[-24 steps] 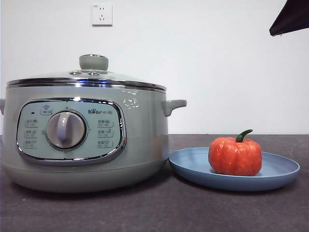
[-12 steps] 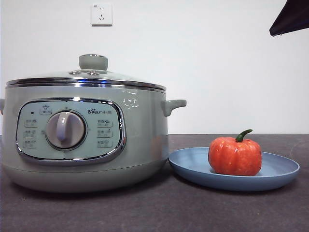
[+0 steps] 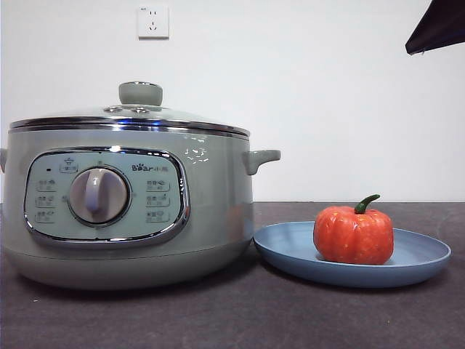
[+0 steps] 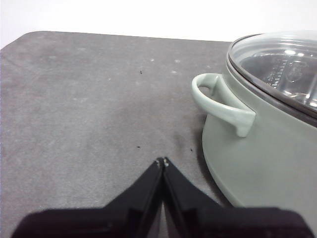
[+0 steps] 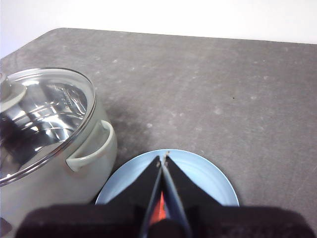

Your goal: Take the pumpkin out from the steamer,put the pumpkin in the blue plate,close the lid

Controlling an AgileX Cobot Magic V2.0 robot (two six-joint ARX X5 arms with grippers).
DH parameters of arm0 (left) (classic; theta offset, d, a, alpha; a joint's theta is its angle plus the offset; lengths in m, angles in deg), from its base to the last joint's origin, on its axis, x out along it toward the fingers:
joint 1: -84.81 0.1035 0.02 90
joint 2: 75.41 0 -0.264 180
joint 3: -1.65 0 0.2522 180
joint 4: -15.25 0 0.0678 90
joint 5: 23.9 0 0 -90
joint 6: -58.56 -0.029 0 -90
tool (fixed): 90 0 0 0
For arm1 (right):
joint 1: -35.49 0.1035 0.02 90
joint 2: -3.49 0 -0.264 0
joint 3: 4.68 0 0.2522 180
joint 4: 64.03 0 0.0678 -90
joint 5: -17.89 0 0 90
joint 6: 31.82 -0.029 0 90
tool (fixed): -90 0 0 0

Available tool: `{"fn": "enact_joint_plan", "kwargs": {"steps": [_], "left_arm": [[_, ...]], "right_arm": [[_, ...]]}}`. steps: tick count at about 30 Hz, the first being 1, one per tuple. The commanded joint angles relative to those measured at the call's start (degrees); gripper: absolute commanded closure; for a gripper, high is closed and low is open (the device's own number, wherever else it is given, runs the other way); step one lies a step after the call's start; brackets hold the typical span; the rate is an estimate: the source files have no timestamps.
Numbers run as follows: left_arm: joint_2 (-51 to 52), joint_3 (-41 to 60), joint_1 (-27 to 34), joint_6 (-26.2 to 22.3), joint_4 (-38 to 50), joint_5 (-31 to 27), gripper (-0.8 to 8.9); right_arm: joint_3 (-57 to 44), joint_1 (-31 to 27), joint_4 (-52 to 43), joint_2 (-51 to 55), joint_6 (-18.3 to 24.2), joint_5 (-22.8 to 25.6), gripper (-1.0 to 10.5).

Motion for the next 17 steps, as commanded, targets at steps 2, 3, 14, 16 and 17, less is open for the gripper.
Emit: {"fn": "enact_joint_plan", "kwargs": {"steps": [2, 3, 14, 16, 17], "left_arm": [[0.20, 0.87, 0.17, 0.22, -0.07, 0.00, 8.16], [0.20, 0.87, 0.17, 0.22, -0.07, 0.00, 8.16], [0.20, 0.87, 0.17, 0.22, -0.07, 0.00, 8.16], [0.20, 0.87, 0.17, 0.22, -0.07, 0.00, 8.16], [0.20, 0.87, 0.17, 0.22, -0.07, 0.00, 8.16]], "right_arm": [[-0.55, -0.02, -0.35, 0.04, -0.33, 0.17, 9.5], [-0.55, -0.02, -0.13, 0.04, -0.28, 0.17, 9.5], [-4.83, -10.69, 1.95, 13.53, 7.72, -1.79, 9.5], [-7.82, -15.89, 0.11, 17.81, 7.63, -7.63, 9.5], [-9.20, -18.03, -0.79, 19.56, 7.65, -9.68, 9.5]]}}
